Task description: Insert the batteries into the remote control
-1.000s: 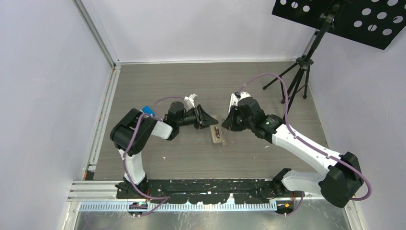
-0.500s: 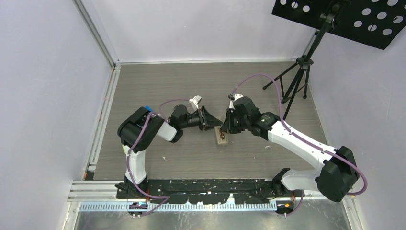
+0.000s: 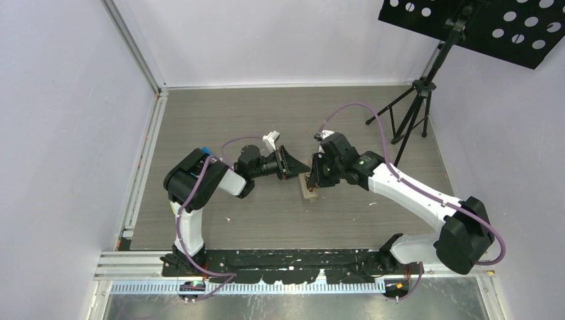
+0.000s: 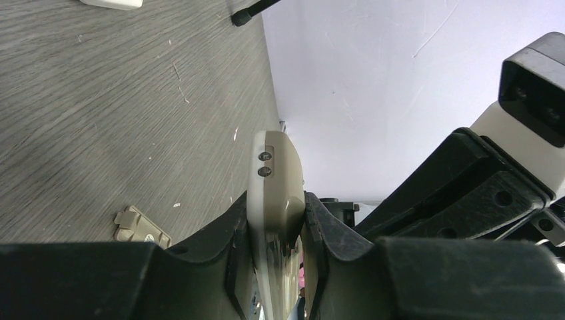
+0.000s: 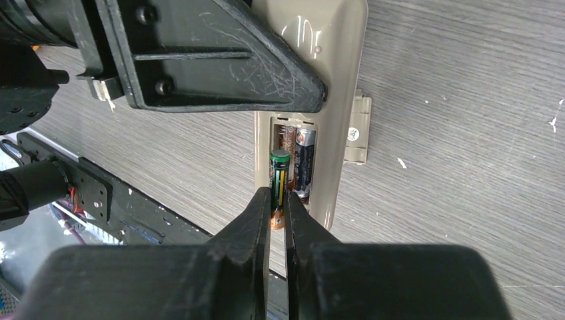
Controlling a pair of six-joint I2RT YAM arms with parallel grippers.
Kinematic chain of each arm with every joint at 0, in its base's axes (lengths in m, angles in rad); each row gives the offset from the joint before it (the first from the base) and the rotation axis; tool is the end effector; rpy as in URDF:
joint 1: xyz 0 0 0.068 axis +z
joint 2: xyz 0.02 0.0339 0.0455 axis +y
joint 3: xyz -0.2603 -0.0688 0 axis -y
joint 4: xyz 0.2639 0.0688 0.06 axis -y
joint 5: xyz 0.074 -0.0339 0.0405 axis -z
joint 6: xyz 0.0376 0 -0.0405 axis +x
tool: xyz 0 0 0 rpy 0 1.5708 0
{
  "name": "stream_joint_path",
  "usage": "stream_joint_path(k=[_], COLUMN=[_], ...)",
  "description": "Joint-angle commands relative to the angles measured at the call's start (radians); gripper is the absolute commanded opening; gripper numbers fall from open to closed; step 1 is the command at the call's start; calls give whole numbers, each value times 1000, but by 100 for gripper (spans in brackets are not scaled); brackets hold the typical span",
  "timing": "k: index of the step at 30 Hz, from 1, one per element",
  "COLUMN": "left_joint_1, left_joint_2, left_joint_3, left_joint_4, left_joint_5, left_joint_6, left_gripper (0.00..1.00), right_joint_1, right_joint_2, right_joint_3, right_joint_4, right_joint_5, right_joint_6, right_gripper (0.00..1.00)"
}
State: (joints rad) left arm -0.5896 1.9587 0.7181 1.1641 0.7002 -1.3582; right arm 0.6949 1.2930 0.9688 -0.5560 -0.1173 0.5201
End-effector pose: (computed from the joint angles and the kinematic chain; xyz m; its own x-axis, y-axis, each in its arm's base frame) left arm 0.2884 -0.2221 0.1164 -0.9510 -0.2631 -0.1622 0.1403 0.1003 -0.9850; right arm 0.2190 0.1883 0.2508 -0.8583 -0.0729 -0.5079 -0.3073 0.8658 0.3949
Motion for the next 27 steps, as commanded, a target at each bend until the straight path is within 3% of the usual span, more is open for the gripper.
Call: stream_joint_path(k=[1, 10, 20, 24, 27], left_joint_1=[-2, -2, 0, -2, -2], left_joint_2=[-4, -1, -12, -49, -101], left_joint_3=[28, 32, 25, 28, 35], left_joint_4=[79, 93, 172, 226, 218], left_joint_5=[-7, -8, -60, -135, -191], left_joint_6=[-10, -32, -146, -273, -320], left_gripper=[0, 0, 0, 0, 0], right_joint_1=[6, 6, -18, -23, -24], right_joint_2=[19, -4, -178, -294, -340], right_joint_3=[45, 44, -10, 2, 17], right_joint_4=[-16, -4, 98, 113, 93], right_joint_5=[-11, -2, 98, 110, 183], right_joint_6=[-18, -1, 97, 166, 259], right_gripper=[13, 35, 38, 61, 72])
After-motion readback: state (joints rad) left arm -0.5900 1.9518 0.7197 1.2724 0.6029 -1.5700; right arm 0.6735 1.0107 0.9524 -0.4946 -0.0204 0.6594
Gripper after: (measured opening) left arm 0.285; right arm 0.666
